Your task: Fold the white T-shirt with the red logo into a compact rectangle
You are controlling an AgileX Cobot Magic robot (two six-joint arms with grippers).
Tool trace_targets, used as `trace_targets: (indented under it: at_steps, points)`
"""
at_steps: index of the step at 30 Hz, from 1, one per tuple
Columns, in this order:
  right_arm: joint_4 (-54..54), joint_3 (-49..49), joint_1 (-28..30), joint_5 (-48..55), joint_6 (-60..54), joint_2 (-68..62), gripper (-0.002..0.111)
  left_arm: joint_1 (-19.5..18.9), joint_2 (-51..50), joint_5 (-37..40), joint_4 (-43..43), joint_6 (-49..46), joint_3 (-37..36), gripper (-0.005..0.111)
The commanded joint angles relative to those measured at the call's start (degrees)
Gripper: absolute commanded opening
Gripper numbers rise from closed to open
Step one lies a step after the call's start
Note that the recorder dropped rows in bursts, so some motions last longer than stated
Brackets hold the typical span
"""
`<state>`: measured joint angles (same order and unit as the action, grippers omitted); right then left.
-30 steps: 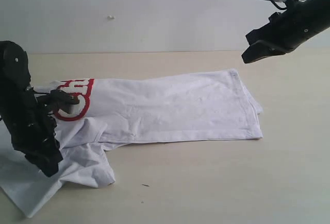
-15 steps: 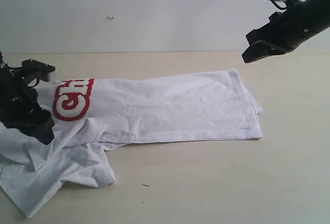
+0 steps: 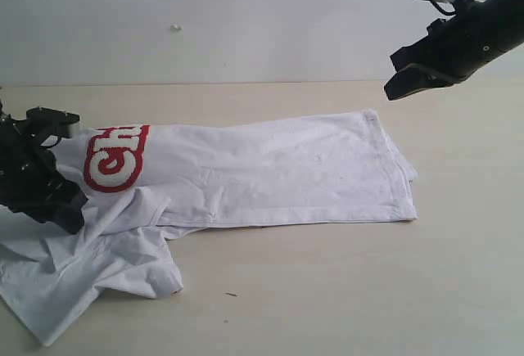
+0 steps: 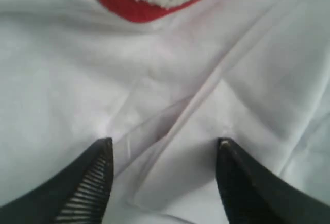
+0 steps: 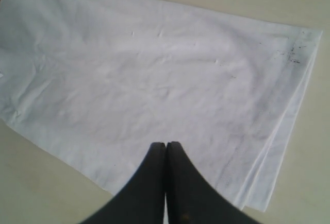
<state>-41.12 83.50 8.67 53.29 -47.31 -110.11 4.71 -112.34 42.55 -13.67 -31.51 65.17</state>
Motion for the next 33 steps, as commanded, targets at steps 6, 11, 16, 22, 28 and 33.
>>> trace_targets:
  at_steps: [6,11,16,22,28,33]
  points:
    - [-0.26,0.28,0.0,-0.31,-0.59,0.56,0.0,-0.11,-0.08,6.33,-3.47,-5.09,0.16,0.055]
    - [-0.26,0.28,0.0,-0.53,-0.59,0.56,0.0,-0.11,1.79,5.48,-3.49,-5.74,0.16,0.039]
    - [-0.26,0.28,0.0,-0.53,-0.59,0.56,0.0,-0.11,1.68,6.11,-3.49,-5.96,0.16,0.018]
    - [-0.26,0.28,0.0,-0.53,-0.59,0.56,0.0,-0.11,1.68,7.27,-3.92,-7.14,0.16,0.0]
    - [-0.26,0.28,0.0,-0.42,-0.59,0.56,0.0,-0.11,1.93,7.69,-5.01,-10.07,0.16,0.0]
    - [-0.26,0.28,0.0,-0.42,-0.59,0.56,0.0,-0.11,3.07,7.67,-4.59,-10.28,1.15,0.0]
